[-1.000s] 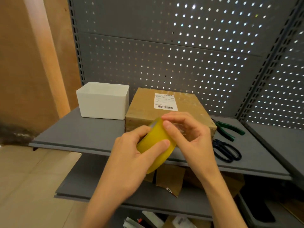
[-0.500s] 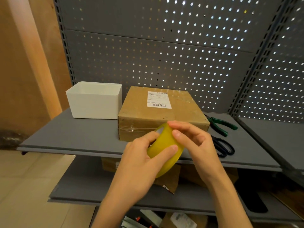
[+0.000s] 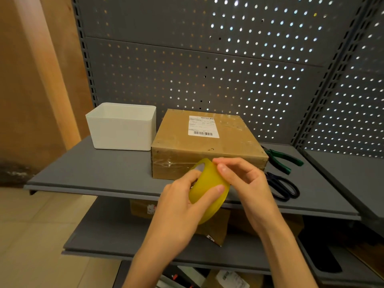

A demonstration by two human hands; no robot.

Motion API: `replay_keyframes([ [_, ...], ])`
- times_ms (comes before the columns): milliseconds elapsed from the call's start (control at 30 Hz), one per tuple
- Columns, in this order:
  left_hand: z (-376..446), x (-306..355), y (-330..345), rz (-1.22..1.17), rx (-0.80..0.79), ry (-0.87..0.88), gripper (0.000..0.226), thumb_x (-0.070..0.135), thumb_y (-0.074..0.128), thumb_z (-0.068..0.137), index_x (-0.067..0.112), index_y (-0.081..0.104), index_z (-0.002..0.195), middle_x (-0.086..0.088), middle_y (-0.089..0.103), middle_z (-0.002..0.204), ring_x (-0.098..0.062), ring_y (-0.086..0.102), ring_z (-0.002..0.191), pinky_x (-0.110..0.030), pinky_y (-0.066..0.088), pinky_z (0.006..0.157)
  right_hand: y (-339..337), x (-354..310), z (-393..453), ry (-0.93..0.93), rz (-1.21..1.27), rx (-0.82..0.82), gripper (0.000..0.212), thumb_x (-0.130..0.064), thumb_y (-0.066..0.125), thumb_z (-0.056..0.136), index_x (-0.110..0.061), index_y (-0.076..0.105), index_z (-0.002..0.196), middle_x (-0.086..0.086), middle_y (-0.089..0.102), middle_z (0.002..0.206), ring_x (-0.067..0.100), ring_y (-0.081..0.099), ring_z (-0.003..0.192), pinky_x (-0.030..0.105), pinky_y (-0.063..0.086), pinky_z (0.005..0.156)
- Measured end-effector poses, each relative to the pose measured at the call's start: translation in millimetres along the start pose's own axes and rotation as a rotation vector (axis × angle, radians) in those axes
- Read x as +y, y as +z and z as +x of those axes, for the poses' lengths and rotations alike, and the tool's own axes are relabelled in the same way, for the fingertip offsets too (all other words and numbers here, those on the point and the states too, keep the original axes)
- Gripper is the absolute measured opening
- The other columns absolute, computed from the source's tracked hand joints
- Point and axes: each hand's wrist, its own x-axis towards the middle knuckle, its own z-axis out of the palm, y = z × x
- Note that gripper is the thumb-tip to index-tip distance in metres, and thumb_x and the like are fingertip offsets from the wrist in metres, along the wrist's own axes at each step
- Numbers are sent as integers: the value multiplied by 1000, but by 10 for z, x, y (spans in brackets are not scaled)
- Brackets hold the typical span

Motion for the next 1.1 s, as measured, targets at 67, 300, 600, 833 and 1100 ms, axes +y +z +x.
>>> replay_keyframes([
  [67, 5, -15, -6, 8, -10, -3, 46, 66, 51, 64, 32, 61, 93, 12, 61, 79, -3, 59, 75, -16, 44, 61, -10, 15, 6, -25, -49, -28, 27, -23, 63, 76, -12, 70, 99, -2, 71, 101, 7, 63, 100, 19, 51, 82],
  [300, 15, -35, -10, 45, 8, -14, 45, 67, 51, 64, 33, 60, 92, 10, 62, 82, -3, 60, 78, -24, 52, 66, 6, 86, 68, -126, -7, 51, 16, -28, 71, 66, -15, 76, 74, 1, 72, 85, 11, 67, 88, 18, 51, 75],
  [600, 62, -108, -126, 142, -77, 15, 52, 73, 48, 66, 40, 58, 104, 12, 63, 91, -4, 60, 86, -38, 54, 74, -79, -39, 154, -167, -236, -155, 12, -32, 71, 74, -25, 72, 83, -3, 67, 90, 14, 62, 93, 31, 51, 82],
  [833, 81, -77, -184, 210, 2, 7, 52, 78, 43, 63, 40, 59, 95, 12, 64, 83, -6, 62, 81, -42, 54, 73, 101, -53, 91, -203, -299, -53, 7, -24, 63, 83, -19, 67, 83, -6, 66, 82, 8, 60, 84, 24, 48, 75],
  [1100, 75, 7, -130, 279, 122, 6, 49, 76, 46, 68, 34, 59, 87, 9, 62, 76, -12, 61, 76, -44, 53, 70, 141, -93, 56, -266, -365, -5, 5, -21, 61, 89, -22, 66, 89, -6, 64, 87, 6, 59, 86, 21, 48, 75],
])
